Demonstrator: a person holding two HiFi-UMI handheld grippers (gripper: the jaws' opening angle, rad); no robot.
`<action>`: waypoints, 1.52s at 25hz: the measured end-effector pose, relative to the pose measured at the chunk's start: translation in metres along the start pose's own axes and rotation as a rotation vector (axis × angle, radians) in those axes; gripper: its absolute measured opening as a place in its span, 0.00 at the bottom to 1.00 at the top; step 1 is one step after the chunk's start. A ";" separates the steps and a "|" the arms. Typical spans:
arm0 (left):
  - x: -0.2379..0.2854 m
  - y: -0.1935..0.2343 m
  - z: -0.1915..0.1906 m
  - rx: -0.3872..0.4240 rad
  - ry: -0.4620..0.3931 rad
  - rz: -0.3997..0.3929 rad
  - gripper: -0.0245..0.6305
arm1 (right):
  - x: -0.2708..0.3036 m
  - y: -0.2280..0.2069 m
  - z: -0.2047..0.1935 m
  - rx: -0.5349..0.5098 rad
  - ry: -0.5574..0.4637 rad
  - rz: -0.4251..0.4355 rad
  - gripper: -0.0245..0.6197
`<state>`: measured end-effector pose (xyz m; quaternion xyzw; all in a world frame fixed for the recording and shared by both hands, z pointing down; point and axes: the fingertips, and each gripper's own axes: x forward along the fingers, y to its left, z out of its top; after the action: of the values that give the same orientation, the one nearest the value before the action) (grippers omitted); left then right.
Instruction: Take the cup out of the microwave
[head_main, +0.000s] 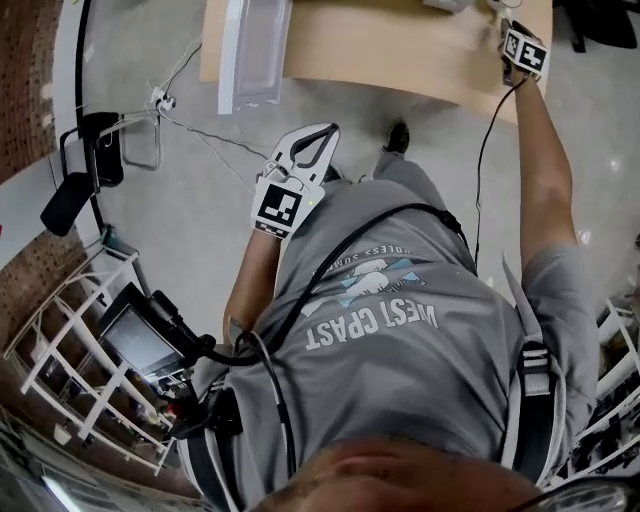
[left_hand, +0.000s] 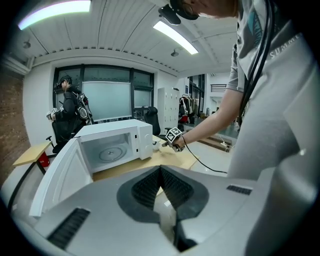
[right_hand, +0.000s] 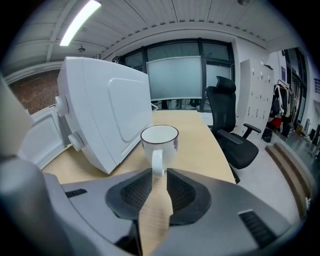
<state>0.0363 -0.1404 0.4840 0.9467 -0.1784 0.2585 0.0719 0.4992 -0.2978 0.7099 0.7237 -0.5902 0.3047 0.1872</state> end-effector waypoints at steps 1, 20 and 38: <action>-0.001 0.000 0.000 0.004 -0.010 0.000 0.10 | -0.003 -0.007 0.002 -0.011 -0.007 -0.034 0.15; -0.073 0.022 -0.050 0.151 -0.196 -0.248 0.10 | -0.257 0.139 -0.031 0.082 -0.366 -0.057 0.15; -0.185 -0.092 -0.160 0.325 -0.208 -0.704 0.10 | -0.578 0.339 -0.179 0.168 -0.539 -0.268 0.15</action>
<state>-0.1513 0.0372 0.5213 0.9700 0.1940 0.1458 -0.0131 0.0638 0.1637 0.4307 0.8627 -0.4908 0.1223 0.0020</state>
